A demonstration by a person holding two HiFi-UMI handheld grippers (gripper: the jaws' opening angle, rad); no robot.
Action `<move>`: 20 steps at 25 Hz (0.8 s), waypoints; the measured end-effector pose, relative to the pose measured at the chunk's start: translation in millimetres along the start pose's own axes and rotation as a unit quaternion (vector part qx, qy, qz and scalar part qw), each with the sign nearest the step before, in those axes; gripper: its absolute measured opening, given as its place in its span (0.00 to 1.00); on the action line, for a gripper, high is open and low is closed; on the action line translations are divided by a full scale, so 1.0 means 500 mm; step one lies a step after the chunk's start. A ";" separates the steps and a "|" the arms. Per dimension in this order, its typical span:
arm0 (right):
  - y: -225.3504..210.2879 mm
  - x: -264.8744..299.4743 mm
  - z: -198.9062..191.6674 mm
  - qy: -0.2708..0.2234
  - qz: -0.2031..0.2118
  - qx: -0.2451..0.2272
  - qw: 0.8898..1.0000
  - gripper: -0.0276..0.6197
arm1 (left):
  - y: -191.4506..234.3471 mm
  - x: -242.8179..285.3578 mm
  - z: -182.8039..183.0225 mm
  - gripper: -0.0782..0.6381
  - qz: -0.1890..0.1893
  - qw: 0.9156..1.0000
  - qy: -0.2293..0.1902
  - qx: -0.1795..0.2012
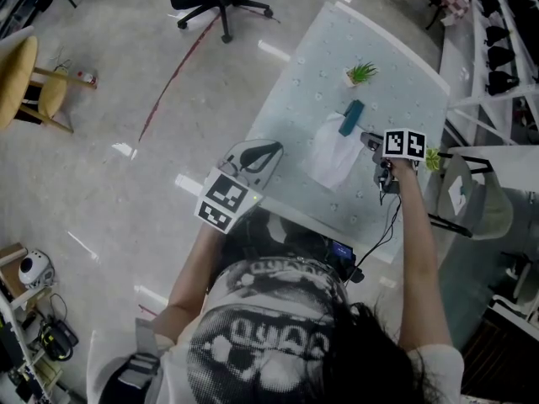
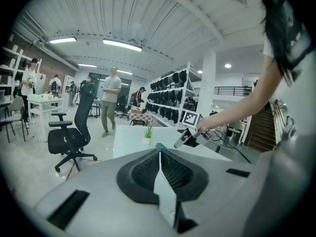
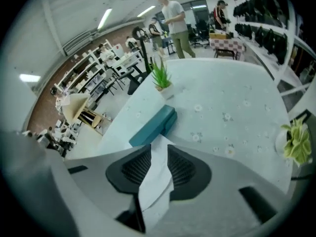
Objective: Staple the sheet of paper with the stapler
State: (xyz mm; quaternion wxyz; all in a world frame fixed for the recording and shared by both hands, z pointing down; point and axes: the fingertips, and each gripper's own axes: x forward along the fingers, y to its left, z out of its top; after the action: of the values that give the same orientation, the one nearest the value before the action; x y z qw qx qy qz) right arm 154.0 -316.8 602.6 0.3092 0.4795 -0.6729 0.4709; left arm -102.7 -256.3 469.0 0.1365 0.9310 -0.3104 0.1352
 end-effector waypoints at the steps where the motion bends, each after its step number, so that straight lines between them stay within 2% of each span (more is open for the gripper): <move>1: 0.010 -0.004 0.011 -0.009 0.003 -0.021 1.000 0.20 | -0.006 0.004 0.000 0.12 -0.002 1.000 0.002 0.008; 4: 0.050 0.000 0.034 -0.030 0.010 -0.087 0.996 0.14 | -0.014 0.010 0.000 0.12 -0.008 1.000 0.008 0.023; 7: 0.075 0.017 0.042 -0.023 0.010 -0.152 0.988 0.09 | -0.024 0.022 0.007 0.12 -0.013 1.000 0.007 0.027; 13: 0.078 0.063 0.022 0.050 -0.014 -0.248 0.967 0.05 | -0.041 0.030 0.008 0.12 -0.016 0.999 0.011 0.028; 20: 0.079 0.089 0.013 0.145 0.003 -0.290 0.946 0.05 | -0.017 0.034 -0.013 0.12 -0.004 1.000 0.018 0.008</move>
State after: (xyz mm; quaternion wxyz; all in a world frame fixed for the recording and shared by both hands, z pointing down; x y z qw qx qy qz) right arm 101.6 -334.7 625.3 0.5279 0.2931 -0.7299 0.3205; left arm -85.4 -256.7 479.3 0.1352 0.9306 -0.3034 0.1537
